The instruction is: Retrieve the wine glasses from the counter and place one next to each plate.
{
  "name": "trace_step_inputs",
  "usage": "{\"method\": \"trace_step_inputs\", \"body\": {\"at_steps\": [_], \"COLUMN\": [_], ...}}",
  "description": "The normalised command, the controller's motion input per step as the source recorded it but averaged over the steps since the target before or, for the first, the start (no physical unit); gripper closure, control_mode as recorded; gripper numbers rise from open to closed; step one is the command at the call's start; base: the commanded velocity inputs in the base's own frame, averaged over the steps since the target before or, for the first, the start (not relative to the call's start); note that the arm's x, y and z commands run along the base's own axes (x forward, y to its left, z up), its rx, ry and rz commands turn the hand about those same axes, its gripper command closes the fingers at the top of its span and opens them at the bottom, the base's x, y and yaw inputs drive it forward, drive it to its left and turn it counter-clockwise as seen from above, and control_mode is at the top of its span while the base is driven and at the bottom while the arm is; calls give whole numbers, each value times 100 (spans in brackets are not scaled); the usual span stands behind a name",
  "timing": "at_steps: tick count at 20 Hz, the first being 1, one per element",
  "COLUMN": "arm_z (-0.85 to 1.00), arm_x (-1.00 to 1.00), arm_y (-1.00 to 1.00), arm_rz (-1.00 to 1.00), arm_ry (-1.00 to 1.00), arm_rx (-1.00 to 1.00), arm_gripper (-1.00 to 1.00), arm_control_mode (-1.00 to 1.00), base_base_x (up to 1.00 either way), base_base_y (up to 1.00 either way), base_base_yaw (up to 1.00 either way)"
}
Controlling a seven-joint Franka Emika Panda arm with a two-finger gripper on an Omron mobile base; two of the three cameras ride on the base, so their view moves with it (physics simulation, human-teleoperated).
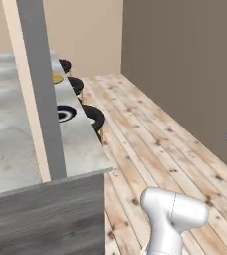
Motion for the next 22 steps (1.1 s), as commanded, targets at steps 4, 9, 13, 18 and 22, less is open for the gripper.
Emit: {"method": "trace_step_inputs", "body": {"at_steps": [4,9,13,18,22], "arm_z": [0,0,0,0,0], "arm_x": [0,0,0,0,0], "arm_y": [0,0,0,0,0], "arm_rz": [0,0,0,0,0], "arm_ry": [0,0,0,0,0], "arm_rx": [0,0,0,0,0], "arm_gripper": [100,100,100,100,100], "arm_control_mode": [100,100,100,100,100], "base_base_x": [57,56,71,74,77], "base_base_y": [-100,-100,-100,-100,-100], "base_base_yaw": [35,36,37,40,47]}}
